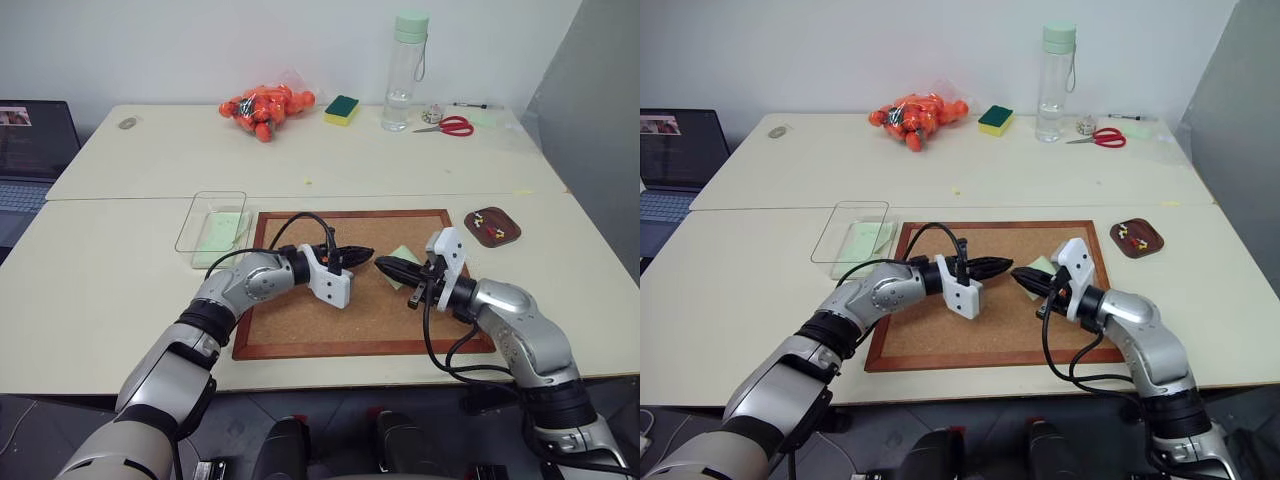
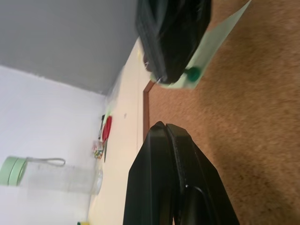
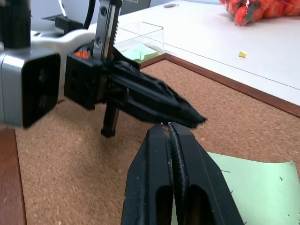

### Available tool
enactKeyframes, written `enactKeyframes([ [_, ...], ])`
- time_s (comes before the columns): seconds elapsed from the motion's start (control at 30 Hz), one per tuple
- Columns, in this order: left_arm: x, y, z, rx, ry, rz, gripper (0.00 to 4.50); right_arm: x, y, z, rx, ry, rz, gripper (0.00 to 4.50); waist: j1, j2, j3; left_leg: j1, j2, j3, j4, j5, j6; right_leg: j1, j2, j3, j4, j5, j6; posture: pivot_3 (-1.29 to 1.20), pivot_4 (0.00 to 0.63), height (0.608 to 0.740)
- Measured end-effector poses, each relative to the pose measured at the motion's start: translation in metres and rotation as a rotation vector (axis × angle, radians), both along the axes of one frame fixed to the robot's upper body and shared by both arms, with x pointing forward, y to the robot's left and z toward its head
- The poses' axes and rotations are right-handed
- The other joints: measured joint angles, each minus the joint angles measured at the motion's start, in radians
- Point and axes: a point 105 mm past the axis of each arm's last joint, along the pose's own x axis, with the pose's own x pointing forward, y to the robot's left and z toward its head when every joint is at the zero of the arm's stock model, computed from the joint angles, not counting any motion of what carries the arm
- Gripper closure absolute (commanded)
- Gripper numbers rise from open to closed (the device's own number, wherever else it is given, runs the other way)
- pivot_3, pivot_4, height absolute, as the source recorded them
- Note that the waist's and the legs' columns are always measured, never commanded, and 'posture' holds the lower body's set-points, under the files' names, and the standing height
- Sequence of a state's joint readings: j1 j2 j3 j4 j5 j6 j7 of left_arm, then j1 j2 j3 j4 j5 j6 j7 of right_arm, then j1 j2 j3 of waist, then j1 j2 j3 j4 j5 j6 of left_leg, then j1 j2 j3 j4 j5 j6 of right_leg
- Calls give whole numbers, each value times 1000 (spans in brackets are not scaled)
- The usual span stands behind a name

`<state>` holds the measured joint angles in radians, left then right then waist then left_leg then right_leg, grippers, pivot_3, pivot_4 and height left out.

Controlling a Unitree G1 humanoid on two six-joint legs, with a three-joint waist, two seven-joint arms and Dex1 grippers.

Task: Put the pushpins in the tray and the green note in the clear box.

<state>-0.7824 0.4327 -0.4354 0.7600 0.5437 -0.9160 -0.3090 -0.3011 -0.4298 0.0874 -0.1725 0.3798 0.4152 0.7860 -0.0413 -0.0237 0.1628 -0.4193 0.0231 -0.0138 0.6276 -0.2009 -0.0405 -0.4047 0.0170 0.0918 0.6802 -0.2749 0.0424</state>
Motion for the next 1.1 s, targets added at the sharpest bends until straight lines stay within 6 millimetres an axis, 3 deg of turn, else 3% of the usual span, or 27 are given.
enactKeyframes([
  [0.1,6,7,2,-99,78,73,4135,7,-6,11,17,-16,-13,4500,-2,0,0,0,1,0,0,0,0,0,0,0,0,0,0,0,150,740],
  [0.3,13,15,14,-485,435,194,2969,31,-17,40,176,-28,-152,4500,-2,0,0,0,4,-2,0,0,0,0,0,-1,1,0,0,0,150,740],
  [0.53,-6,21,8,-770,802,241,1782,48,-24,46,279,-9,-307,4500,-9,0,0,0,4,-3,0,0,0,0,0,-1,1,0,-1,0,150,740],
  [0.83,-15,5,12,-826,875,250,1782,54,-17,50,331,18,-339,4500,-9,0,0,0,3,-2,1,0,0,1,0,-1,1,0,0,0,150,740],
  [0.93,-15,4,13,-824,881,250,1782,58,-23,55,360,17,-381,4500,-8,0,0,0,3,-2,1,0,0,1,0,-1,1,0,0,0,150,740],
  [1.1,-21,-13,13,-868,930,221,1782,69,-25,68,530,53,-503,4500,-10,0,0,0,3,-2,1,0,0,0,0,0,1,0,-1,0,150,740],
])
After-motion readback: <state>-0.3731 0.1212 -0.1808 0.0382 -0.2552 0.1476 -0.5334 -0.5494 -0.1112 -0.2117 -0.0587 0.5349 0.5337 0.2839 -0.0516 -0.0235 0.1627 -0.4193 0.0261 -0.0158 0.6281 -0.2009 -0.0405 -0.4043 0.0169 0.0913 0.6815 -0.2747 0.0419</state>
